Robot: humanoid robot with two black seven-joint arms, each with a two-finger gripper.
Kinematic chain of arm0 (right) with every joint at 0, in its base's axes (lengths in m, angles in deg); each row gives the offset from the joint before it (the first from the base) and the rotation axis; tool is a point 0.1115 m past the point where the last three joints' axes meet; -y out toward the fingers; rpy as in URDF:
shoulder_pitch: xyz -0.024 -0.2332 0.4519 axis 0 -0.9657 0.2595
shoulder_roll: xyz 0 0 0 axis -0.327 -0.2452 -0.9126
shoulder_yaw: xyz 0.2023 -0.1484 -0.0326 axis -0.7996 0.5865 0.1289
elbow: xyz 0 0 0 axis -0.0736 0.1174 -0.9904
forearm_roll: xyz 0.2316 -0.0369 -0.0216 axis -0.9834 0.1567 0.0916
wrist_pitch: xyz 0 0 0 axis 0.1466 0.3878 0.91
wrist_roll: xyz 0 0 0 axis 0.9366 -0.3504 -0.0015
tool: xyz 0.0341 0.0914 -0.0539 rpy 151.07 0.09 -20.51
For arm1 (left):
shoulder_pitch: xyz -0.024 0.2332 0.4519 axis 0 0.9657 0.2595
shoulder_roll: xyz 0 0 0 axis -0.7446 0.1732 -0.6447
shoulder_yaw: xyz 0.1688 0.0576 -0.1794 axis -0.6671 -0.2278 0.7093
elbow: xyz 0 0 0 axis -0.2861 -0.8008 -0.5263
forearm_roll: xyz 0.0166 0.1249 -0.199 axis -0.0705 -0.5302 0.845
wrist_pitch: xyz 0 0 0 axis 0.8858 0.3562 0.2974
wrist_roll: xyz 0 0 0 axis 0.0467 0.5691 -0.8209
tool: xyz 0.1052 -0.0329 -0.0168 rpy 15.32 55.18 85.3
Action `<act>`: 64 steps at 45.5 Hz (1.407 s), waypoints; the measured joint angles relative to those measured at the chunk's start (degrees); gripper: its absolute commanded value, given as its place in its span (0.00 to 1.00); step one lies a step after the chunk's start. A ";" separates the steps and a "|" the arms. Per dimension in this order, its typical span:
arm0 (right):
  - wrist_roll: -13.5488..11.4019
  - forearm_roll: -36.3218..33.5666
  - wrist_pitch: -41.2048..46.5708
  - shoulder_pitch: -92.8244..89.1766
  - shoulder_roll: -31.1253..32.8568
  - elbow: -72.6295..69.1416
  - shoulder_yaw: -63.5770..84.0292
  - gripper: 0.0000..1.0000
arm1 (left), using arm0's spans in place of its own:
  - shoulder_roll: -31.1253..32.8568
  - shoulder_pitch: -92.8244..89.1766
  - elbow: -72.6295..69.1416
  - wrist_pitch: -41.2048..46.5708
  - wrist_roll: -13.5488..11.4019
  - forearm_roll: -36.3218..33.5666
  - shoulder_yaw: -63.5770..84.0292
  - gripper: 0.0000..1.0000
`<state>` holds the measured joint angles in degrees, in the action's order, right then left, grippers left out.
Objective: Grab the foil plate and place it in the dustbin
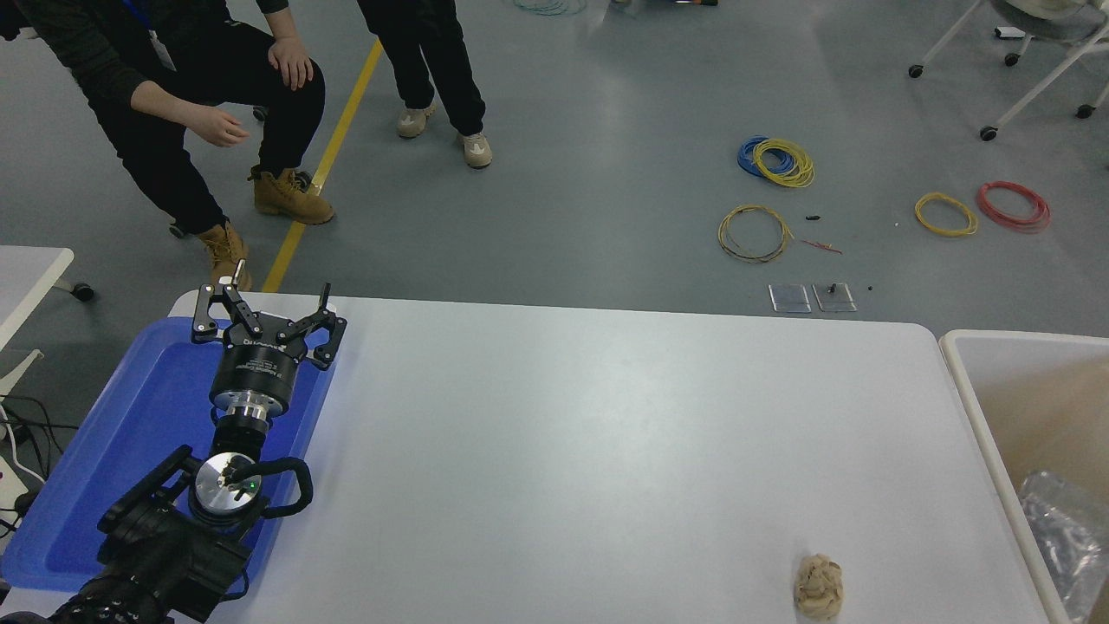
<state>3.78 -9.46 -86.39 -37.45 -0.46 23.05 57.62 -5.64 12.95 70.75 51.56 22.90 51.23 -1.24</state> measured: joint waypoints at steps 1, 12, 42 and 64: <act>0.00 0.00 -0.01 0.40 0.04 -0.06 0.03 1.00 | 0.00 0.00 0.00 0.00 0.00 0.00 0.00 1.00; 0.04 0.32 -0.11 9.65 0.19 -0.42 0.94 1.00 | -0.01 0.00 0.01 0.00 0.00 -0.01 0.00 1.00; 0.04 0.87 1.39 46.89 -5.89 -27.42 22.95 1.00 | -0.01 0.01 -0.01 -0.03 0.00 0.01 0.00 1.00; 0.06 0.51 19.34 66.84 -10.41 -48.94 27.21 1.00 | 0.00 0.01 0.00 -0.03 0.00 0.00 0.00 1.00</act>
<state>3.84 -8.96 -67.05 29.39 -10.87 -25.89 84.83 -5.65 12.96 70.76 51.54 22.91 51.24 -1.24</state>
